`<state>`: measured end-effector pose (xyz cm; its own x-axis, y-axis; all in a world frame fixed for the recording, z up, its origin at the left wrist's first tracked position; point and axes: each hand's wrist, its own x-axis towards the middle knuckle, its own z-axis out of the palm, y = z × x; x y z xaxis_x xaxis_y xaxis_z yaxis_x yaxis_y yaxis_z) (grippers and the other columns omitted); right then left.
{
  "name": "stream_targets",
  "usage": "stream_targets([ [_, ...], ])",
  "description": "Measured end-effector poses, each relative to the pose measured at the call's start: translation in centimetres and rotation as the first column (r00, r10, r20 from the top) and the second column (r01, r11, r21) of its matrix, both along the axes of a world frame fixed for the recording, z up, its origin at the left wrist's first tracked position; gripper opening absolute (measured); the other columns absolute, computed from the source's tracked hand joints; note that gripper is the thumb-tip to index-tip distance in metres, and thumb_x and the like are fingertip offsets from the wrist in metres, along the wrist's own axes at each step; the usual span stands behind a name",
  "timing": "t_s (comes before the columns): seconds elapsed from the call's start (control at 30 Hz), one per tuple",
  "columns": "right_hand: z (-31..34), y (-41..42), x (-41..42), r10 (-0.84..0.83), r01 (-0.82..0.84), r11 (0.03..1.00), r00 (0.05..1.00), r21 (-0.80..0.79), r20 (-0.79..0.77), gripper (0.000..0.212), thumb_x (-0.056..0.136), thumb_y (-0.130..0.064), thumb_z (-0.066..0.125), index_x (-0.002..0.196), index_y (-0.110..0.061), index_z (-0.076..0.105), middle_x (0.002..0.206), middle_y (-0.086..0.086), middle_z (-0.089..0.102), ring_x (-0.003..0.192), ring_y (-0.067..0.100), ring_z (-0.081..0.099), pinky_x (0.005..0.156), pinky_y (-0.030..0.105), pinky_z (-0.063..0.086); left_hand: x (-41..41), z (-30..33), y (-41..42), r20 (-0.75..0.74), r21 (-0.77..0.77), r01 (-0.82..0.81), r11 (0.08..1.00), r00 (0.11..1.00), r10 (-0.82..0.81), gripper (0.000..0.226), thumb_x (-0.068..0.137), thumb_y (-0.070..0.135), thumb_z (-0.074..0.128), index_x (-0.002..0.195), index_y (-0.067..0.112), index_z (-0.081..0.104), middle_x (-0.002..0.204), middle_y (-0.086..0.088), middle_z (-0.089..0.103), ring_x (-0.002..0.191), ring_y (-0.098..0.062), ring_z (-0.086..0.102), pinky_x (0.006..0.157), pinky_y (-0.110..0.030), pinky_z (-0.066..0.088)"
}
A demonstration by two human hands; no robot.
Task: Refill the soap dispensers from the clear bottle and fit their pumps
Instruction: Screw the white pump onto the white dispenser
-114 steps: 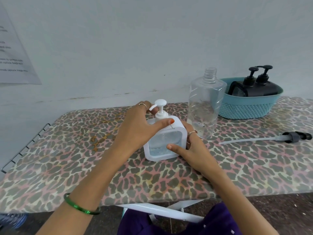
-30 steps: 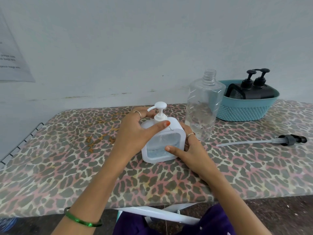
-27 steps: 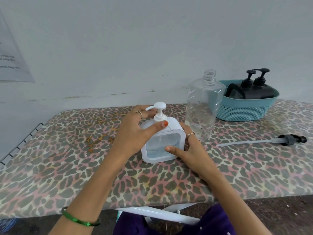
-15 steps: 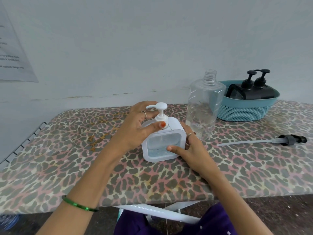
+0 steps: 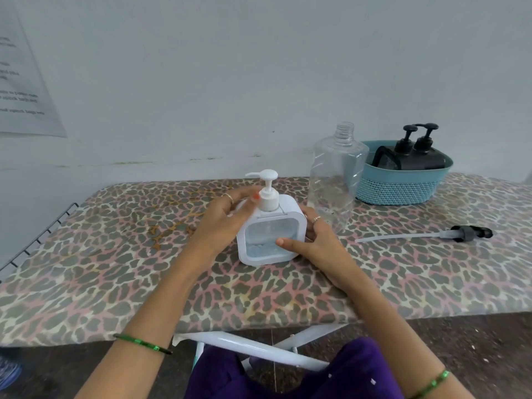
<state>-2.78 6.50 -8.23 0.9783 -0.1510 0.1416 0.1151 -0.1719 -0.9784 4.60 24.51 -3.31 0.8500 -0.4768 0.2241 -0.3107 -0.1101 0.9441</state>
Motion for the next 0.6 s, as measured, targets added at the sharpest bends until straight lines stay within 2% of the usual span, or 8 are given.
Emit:
stream_targets([
  [0.1,1.0,-0.8,0.0,0.035,-0.037,0.999,0.998,-0.032,-0.059,0.054,0.076,-0.018,0.080,0.121,-0.028,0.051,0.111,-0.007,0.068,0.099,0.008,0.066,0.082,0.025,0.055,-0.6,-1.1,0.1,-0.062,-0.004,-0.167,0.986,0.984,0.167,0.033,0.101,0.038,0.036,0.112,0.030,0.066,0.103,0.009,0.069,0.086,0.003,0.062,0.069,-0.010,0.046],
  [0.17,1.6,-1.3,-0.1,0.006,-0.013,0.996,0.997,-0.092,-0.073,0.050,0.073,-0.019,0.082,0.114,-0.027,0.054,0.110,-0.007,0.068,0.097,0.006,0.066,0.085,0.025,0.055,-0.8,-1.7,0.0,-0.049,0.068,-0.248,0.966,0.967,0.252,0.032,0.103,0.034,0.035,0.109,0.029,0.066,0.100,0.010,0.067,0.081,0.006,0.058,0.065,-0.010,0.043],
  [0.23,1.9,-1.7,-0.2,-0.054,0.035,0.973,0.996,-0.228,-0.075,0.056,0.068,-0.032,0.085,0.115,-0.025,0.055,0.111,-0.009,0.066,0.099,0.004,0.064,0.087,0.025,0.053,-0.9,-2.2,-0.1,-0.010,0.128,-0.262,0.956,0.964,0.266,0.027,0.102,0.023,0.038,0.108,0.029,0.063,0.098,0.012,0.066,0.081,0.010,0.055,0.062,-0.006,0.041],
  [0.3,2.0,-1.8,-0.6,-0.107,0.080,0.944,0.992,-0.321,-0.068,0.067,0.063,-0.043,0.085,0.120,-0.025,0.055,0.114,-0.010,0.065,0.101,0.005,0.062,0.088,0.025,0.051,-1.0,-2.8,-0.3,0.048,0.190,-0.274,0.943,0.962,0.269,0.027,0.101,0.018,0.039,0.112,0.028,0.061,0.090,0.010,0.066,0.073,0.005,0.055,0.057,-0.005,0.041],
  [0.37,2.1,-1.9,-1.3,-0.150,0.128,0.934,0.988,-0.334,-0.042,0.064,0.064,-0.039,0.086,0.118,-0.022,0.057,0.111,-0.008,0.065,0.098,0.005,0.062,0.085,0.023,0.051,-1.0,-3.5,-0.5,0.117,0.263,-0.309,0.914,0.950,0.288,0.027,0.100,0.018,0.040,0.117,0.024,0.060,0.080,0.004,0.065,0.063,-0.005,0.054,0.053,-0.011,0.040],
  [0.43,2.4,-2.1,-2.1,-0.191,0.173,0.926,0.981,-0.336,-0.023,0.062,0.063,-0.036,0.087,0.116,-0.022,0.058,0.108,-0.007,0.066,0.097,0.006,0.061,0.085,0.025,0.052,-1.0,-4.4,-0.7,0.164,0.314,-0.342,0.886,0.938,0.304,0.027,0.097,0.022,0.045,0.120,0.021,0.061,0.086,-0.001,0.064,0.066,-0.011,0.055,0.058,-0.021,0.042],
  [0.5,3.0,-2.5,-3.4,-0.217,0.196,0.920,0.976,-0.340,-0.025,0.061,0.062,-0.036,0.088,0.114,-0.024,0.059,0.108,-0.009,0.066,0.097,0.005,0.062,0.087,0.028,0.052,-0.8,-5.5,-1.0,0.185,0.350,-0.368,0.861,0.929,0.322,0.032,0.094,0.030,0.051,0.124,0.022,0.059,0.099,0.000,0.064,0.077,-0.013,0.058,0.073,-0.034,0.050],
  [0.6,4.8,-3.7,-5.9,-0.214,0.207,0.920,0.977,-0.333,0.018,0.057,0.059,-0.035,0.089,0.109,-0.025,0.063,0.101,-0.010,0.070,0.094,0.005,0.065,0.086,0.032,0.054,-0.9,-6.1,-1.3,0.237,0.405,-0.403,0.821,0.913,0.331,0.037,0.091,0.032,0.058,0.127,0.025,0.057,0.119,0.001,0.062,0.099,-0.017,0.059,0.093,-0.048,0.047],
])
